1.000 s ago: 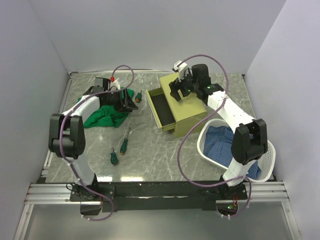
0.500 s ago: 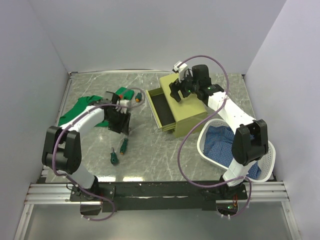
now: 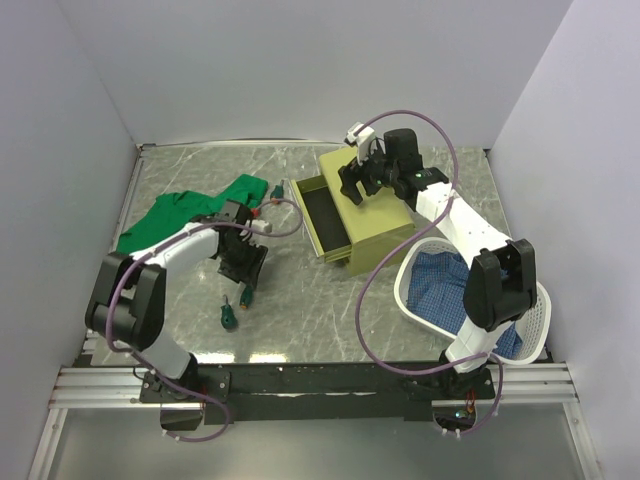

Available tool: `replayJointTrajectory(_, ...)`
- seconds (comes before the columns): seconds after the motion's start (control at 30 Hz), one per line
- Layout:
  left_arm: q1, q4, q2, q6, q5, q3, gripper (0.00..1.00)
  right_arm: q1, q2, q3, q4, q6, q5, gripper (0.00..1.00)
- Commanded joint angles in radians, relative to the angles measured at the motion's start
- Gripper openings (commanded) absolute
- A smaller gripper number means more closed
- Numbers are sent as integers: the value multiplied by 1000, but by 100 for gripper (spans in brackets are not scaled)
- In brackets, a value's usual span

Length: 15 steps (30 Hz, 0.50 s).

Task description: Sort the tools into containers

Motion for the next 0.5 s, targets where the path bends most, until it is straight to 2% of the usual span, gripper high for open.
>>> replayJointTrajectory(0.0, -22, 28, 70, 26, 46, 51, 55, -10, 41, -76, -267, 25, 42, 89)
replayJointTrajectory(0.03, -28, 23, 81, 28, 44, 59, 54, -10, 39, -76, -267, 24, 44, 89)
replayJointTrajectory(0.13, -38, 17, 126, 17, 51, 62, 38, -10, 38, -75, -267, 19, 48, 89)
replayJointTrajectory(0.17, -38, 12, 136, 14, 57, 65, 29, -11, 38, -72, -268, 18, 50, 89)
replayJointTrajectory(0.23, -38, -14, 157, 14, 60, 75, 16, -10, 36, -70, -267, 18, 51, 89)
replayJointTrajectory(0.27, -37, -22, 157, 14, 57, 100, 1, -11, 35, -72, -265, 16, 55, 89)
replayJointTrajectory(0.4, -8, -65, 89, -11, 74, 200, 1, -18, 30, -78, -267, 12, 56, 89)
replayJointTrajectory(0.47, 47, -60, 75, -64, 145, 285, 1, -25, 30, -80, -262, 15, 59, 89)
